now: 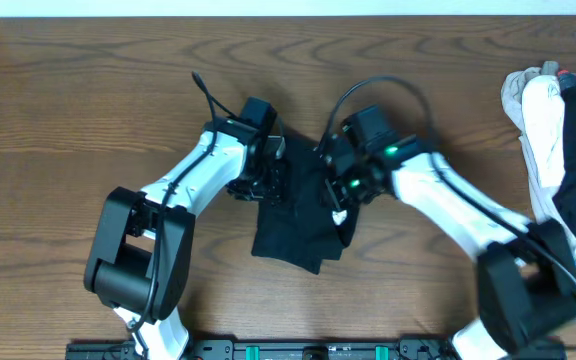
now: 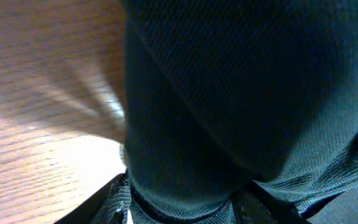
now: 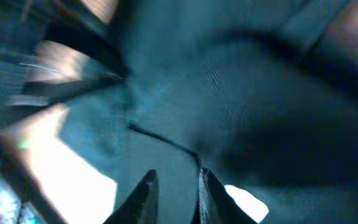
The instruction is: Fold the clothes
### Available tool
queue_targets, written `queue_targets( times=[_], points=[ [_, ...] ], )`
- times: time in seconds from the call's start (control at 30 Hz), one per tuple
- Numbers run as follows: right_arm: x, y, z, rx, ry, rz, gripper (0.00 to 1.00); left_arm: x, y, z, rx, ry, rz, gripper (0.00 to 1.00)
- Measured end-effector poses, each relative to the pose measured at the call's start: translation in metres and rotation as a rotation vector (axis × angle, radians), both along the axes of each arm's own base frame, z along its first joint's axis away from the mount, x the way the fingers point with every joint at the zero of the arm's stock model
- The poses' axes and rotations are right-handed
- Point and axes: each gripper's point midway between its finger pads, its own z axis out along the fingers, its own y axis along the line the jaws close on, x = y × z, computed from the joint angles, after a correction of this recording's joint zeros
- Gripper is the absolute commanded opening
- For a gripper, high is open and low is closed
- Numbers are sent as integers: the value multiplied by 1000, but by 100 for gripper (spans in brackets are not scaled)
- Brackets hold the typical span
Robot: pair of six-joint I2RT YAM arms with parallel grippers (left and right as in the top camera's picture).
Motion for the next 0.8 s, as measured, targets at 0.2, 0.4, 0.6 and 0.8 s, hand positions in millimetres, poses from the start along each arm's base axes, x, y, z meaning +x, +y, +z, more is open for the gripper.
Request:
queue_targets(
  times=[0.2, 0.4, 0.6, 0.8],
  points=[
    [-3, -18, -49, -145, 108, -116, 19, 3, 9, 0, -3, 11, 30, 53],
    [-1, -21, -40, -76, 121, -86, 30, -1, 22, 3, -2, 55, 70, 54],
    [16, -44, 14, -26, -34, -97, 58, -2, 38, 15, -43, 90, 132, 73],
    [21, -56, 89, 49, -247, -109, 72, 6, 32, 26, -153, 44, 74, 88]
  ],
)
